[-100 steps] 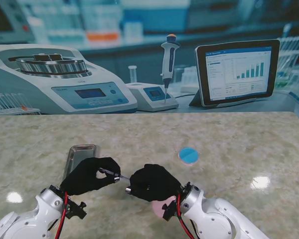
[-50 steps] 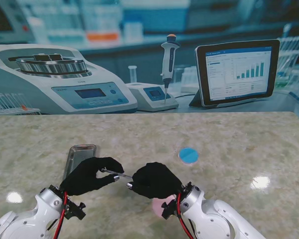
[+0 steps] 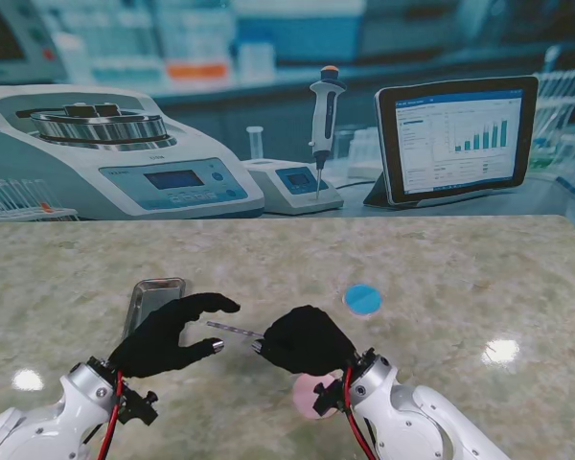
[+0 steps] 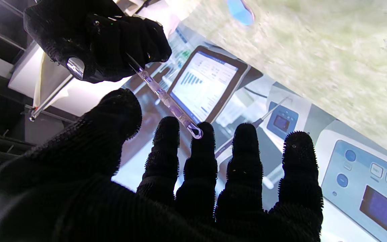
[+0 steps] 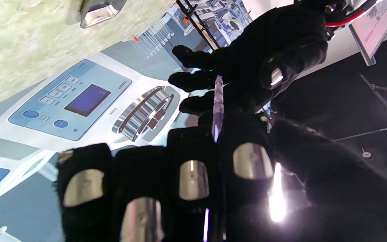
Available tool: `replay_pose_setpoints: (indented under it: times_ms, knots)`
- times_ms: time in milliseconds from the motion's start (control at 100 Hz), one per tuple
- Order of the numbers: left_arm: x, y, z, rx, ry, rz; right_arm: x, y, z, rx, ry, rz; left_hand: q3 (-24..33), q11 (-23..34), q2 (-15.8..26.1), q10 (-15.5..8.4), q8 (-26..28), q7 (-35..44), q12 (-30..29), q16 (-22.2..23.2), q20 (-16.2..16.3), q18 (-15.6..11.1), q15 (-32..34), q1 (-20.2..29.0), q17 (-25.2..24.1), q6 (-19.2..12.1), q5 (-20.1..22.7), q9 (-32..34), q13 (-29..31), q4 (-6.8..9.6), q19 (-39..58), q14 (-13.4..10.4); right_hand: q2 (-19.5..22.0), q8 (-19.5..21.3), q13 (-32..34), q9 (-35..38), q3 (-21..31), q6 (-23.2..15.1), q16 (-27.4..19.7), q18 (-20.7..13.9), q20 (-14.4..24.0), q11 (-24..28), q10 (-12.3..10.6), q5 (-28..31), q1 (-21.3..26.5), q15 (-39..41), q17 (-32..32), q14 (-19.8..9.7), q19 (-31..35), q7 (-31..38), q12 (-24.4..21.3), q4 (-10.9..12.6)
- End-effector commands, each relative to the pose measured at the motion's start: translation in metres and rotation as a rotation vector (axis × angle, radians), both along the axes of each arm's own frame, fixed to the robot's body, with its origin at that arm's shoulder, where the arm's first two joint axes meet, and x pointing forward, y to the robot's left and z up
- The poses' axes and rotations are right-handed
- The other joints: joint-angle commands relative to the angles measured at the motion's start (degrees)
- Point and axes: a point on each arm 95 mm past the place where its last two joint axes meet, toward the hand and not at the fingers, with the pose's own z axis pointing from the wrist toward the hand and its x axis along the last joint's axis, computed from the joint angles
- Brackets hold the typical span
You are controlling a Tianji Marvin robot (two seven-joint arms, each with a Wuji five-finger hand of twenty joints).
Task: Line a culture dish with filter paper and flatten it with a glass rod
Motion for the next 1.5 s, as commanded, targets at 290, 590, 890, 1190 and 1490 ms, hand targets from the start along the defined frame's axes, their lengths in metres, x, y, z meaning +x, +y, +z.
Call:
replay_pose_setpoints:
  times_ms: [290, 590, 890, 1190, 1490]
  knots:
    - [-0.015, 0.007, -0.008, -0.041, 0.052, 0.016, -0.001, -0.015, 0.001, -0.035, 0.001, -0.087, -25.6, -5.7, 13.0, 0.0, -4.3, -7.2, -3.7, -4.0, -2.6, -2.4, -13.1, 1.0, -7.0, 1.4, -5.9, -11.0, -10.4, 2.92, -26.0, -2.4, -1.4, -0.8, 1.6, 4.1, 2.1, 0.8, 10.5, 2.3, -5.9, 13.6, -2.4, 4.0, -4.0, 7.6, 13.8, -7.3, 16.8, 11.4, -0.9, 6.6]
    - [-0.038, 0.009, -0.016, 0.014, 0.021, 0.101, 0.001, -0.035, 0.006, -0.107, 0.016, -0.165, -44.2, -7.9, 21.3, 0.5, -6.2, -10.7, -4.8, -4.6, -0.1, -3.0, -17.8, 9.2, -8.7, 2.3, -7.2, -13.9, -12.2, 4.89, -35.3, -2.7, -0.8, -1.3, 1.6, 4.1, 2.2, -0.6, 14.5, 1.1, -4.5, 15.8, -4.2, 4.0, -4.8, 7.9, 16.5, -9.1, 19.6, 13.4, -1.7, 8.5]
    - [-0.065, 0.003, -0.036, 0.041, 0.042, 0.107, 0.01, -0.069, 0.012, -0.183, 0.04, -0.267, -44.6, -10.3, 23.0, 0.5, -7.9, -14.0, -5.8, -5.1, -1.3, -3.3, -19.1, 8.7, -10.0, 2.8, -8.5, -14.5, -13.7, 4.65, -36.5, -3.1, -0.4, -1.2, 1.6, 4.1, 2.3, -1.5, 16.2, 1.2, 0.4, 16.9, -5.2, 4.1, -5.5, 8.0, 17.0, -9.9, 19.6, 14.4, -1.9, 9.2]
    - [-0.08, -0.002, -0.052, 0.038, 0.06, 0.078, 0.03, -0.106, 0.017, -0.287, 0.09, -0.371, -44.8, -10.6, 23.4, 0.5, -8.1, -14.2, -5.3, -5.0, -2.7, -3.4, -18.9, 8.9, -9.7, 1.8, -8.5, -14.5, -14.2, 4.62, -37.2, -3.3, 0.1, -1.2, 1.6, 4.1, 1.5, -1.4, 16.9, 1.3, 1.8, 17.5, -5.1, 4.1, -5.3, 8.0, 17.0, -10.0, 19.6, 15.4, -2.1, 9.3]
    - [-0.087, -0.001, -0.057, 0.067, 0.052, 0.083, 0.06, -0.134, 0.012, -0.393, 0.158, -0.462, -44.9, -11.2, 24.2, 0.7, -7.9, -13.9, -5.1, -4.9, -4.7, -3.5, -19.2, 8.7, -9.5, 2.1, -8.7, -14.7, -15.2, 4.69, -38.4, -3.6, 0.2, -1.3, 1.7, 4.1, 1.4, -1.4, 17.4, 1.4, 2.7, 18.0, -5.1, 4.1, -5.2, 8.0, 17.0, -10.2, 19.6, 16.1, -2.2, 9.5]
